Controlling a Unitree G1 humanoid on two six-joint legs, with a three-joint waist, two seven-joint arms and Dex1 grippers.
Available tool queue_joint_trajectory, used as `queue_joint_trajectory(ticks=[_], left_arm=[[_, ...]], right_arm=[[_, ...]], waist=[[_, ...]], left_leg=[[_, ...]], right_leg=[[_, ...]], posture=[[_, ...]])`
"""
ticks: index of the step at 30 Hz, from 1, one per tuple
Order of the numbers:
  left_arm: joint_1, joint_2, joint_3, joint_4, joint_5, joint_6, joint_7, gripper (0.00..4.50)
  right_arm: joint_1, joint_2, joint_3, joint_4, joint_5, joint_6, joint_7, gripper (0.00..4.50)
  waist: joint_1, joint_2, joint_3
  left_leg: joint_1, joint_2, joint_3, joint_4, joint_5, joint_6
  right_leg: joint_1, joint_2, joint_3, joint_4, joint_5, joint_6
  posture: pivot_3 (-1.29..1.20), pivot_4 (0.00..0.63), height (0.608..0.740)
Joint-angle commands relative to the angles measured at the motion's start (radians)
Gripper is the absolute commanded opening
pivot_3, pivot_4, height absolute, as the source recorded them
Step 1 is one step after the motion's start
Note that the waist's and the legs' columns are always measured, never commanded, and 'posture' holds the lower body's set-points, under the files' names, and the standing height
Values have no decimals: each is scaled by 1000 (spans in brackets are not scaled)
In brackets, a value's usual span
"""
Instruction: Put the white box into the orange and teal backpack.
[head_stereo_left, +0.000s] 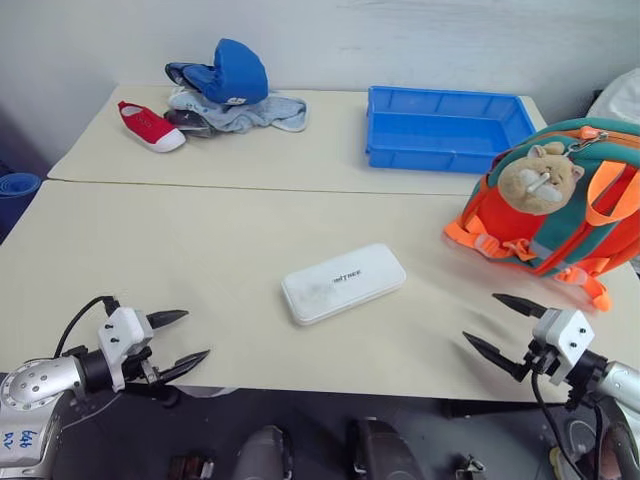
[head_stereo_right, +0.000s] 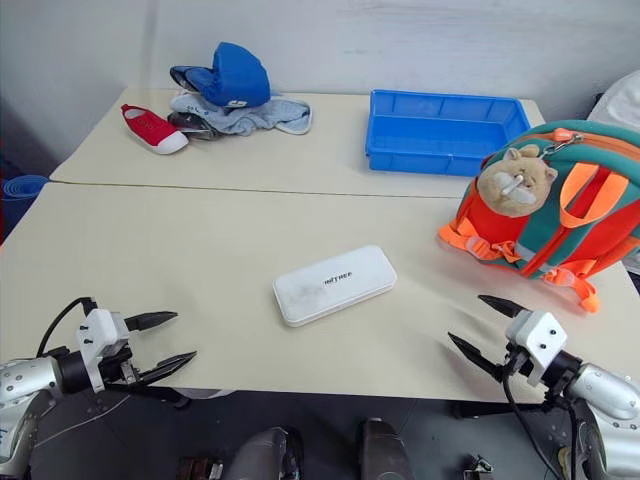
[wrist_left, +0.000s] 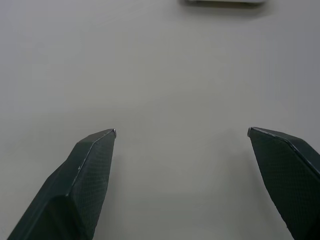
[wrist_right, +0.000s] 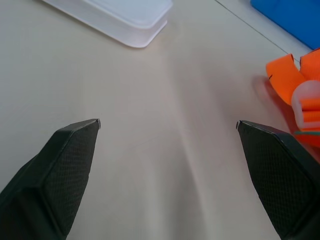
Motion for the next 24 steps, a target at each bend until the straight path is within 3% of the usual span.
queue_joint_trajectory(ticks=[1, 5, 7, 9, 12, 15, 20, 22, 24], left_arm=[[-13, -6, 15, -52, -4, -9, 27, 4434], [-46, -1, 2, -78, -4, 53, 65, 4434], [-74, 22, -14, -121, -34, 169, 80, 4434], [-103, 48, -38, -214, -98, 369, 111, 4287], [-161, 90, -120, -328, -85, 533, 150, 3640], [-204, 97, -179, -379, -88, 626, 171, 2674], [-203, 78, -247, -375, -15, 578, 189, 1125], [-223, 27, -250, -365, -31, 593, 220, 529], [-256, -5, -279, -358, -23, 594, 232, 34]], right_arm=[[-26, -15, 6, -78, 40, 62, -7, 4484], [-78, -15, 26, -134, 34, 161, -51, 4484], [-120, -39, 60, -178, 59, 292, -59, 4484], [-165, -72, 92, -200, 48, 377, -60, 4092], [-254, -91, 142, -194, 7, 450, -89, 3288], [-318, -90, 210, -190, -50, 490, -116, 2238], [-368, -16, 273, -188, -101, 550, -210, 502], [-382, 8, 294, -166, -133, 554, -237, 0], [-420, 39, 310, -104, -168, 537, -275, 0]], waist=[[0, 0, 0], [0, 0, 0], [-1, 0, 0], [0, 0, 0], [0, 0, 0], [1, 0, 0], [-2, 0, 0], [0, 0, 0], [0, -1, 0]], left_leg=[[0, 0, 0, 0, 0, 0], [0, 0, 0, 0, 0, 0], [0, 0, 0, 0, 0, 0], [0, 0, 1, 1, 0, 0], [0, 0, 0, 1, 1, -1], [0, 0, 1, 1, 1, -3], [-1, 0, 2, 1, 2, -4], [-1, 0, 2, 1, 2, -4], [-2, 0, 2, 4, 2, -4]], right_leg=[[0, 0, 0, 0, 0, 0], [0, 0, 0, 0, 0, 0], [0, 0, 0, 1, 0, 0], [-1, 0, 1, 4, 0, 0], [-1, 0, 1, 4, 0, 0], [-1, 0, 1, 4, 0, 0], [-3, 1, 2, 4, -1, -1], [-4, 1, 2, 4, -1, -1], [-3, 1, 2, 5, -1, -1]], posture=[[0, 150, 740], [0, 150, 740], [0, 150, 740], [0, 150, 740], [0, 150, 740], [0, 150, 740], [0, 150, 740], [0, 150, 740], [0, 150, 740]])
